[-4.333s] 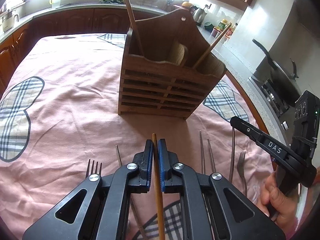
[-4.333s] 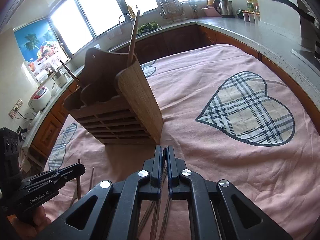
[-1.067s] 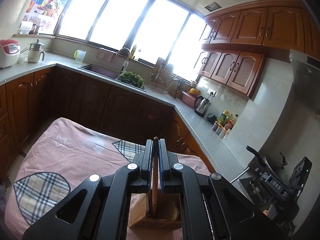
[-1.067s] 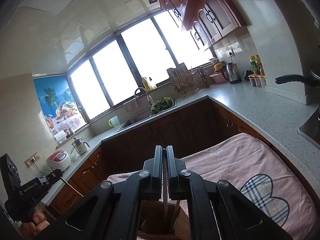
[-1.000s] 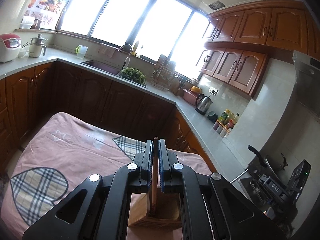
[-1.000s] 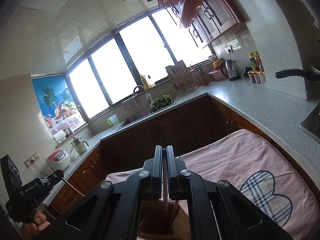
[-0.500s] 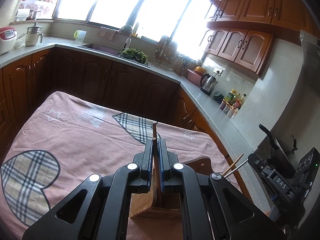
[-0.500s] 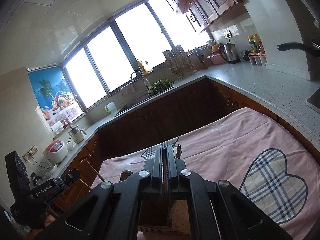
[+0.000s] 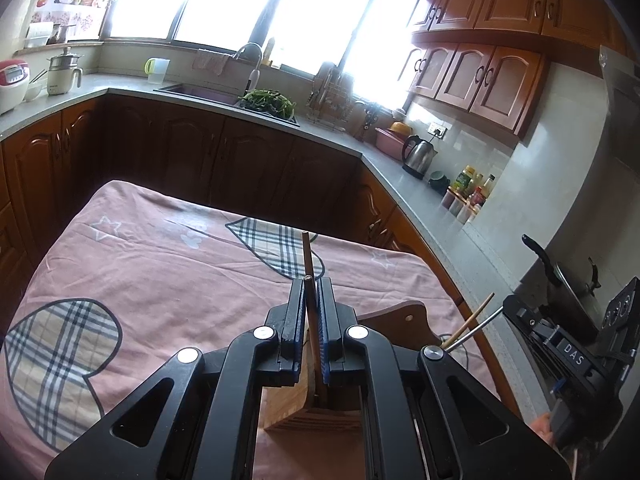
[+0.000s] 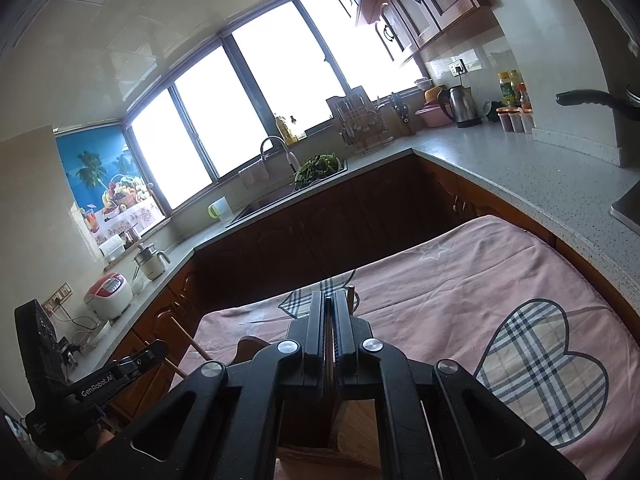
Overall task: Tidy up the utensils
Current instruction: 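Raise both held chopsticks over the wooden holder and open both grippers, then pull both open grippers back from the holder toward the utensils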
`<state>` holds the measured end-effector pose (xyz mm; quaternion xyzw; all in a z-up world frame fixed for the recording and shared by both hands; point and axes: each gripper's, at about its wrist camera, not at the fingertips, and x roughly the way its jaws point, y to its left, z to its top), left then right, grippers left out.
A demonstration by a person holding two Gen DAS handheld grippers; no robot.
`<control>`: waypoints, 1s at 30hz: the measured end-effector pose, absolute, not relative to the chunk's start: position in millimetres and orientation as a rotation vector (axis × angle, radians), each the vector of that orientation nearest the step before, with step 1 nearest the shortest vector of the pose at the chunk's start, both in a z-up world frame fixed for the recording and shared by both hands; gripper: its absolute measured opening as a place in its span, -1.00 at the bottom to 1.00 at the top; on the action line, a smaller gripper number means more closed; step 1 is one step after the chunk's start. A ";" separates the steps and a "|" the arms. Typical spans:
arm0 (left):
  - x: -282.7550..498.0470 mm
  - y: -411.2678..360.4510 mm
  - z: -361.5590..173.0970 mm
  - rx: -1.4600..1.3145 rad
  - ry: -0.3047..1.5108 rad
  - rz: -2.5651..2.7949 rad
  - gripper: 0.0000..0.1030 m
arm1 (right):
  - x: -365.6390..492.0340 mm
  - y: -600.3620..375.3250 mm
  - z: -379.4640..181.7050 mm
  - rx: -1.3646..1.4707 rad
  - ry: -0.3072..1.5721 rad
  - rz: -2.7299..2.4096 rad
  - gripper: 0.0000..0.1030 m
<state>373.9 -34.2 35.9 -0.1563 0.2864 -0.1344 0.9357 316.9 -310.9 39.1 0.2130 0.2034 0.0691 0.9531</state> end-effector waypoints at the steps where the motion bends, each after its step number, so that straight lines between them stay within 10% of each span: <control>1: 373.9 -34.4 36.1 -0.317 0.587 -0.275 -0.90 | 318.1 -311.0 38.7 0.434 0.418 0.142 -0.90; 9: 370.2 -30.0 37.3 -0.324 0.594 -0.267 -0.05 | 320.3 -313.7 35.0 0.460 0.433 0.150 -0.77; 13: 364.8 -26.8 39.1 -0.327 0.596 -0.271 0.09 | 315.6 -318.1 36.0 0.485 0.419 0.152 -0.05; 18: 349.2 -22.9 41.4 -0.317 0.593 -0.265 0.35 | 300.8 -325.1 39.7 0.518 0.394 0.153 0.03; 20: 340.5 -19.2 39.8 -0.321 0.596 -0.247 0.69 | 292.3 -326.9 40.2 0.523 0.385 0.157 0.39; 30: 289.9 -0.3 19.7 -0.334 0.650 -0.231 0.73 | 243.8 -325.4 32.4 0.513 0.407 0.179 0.70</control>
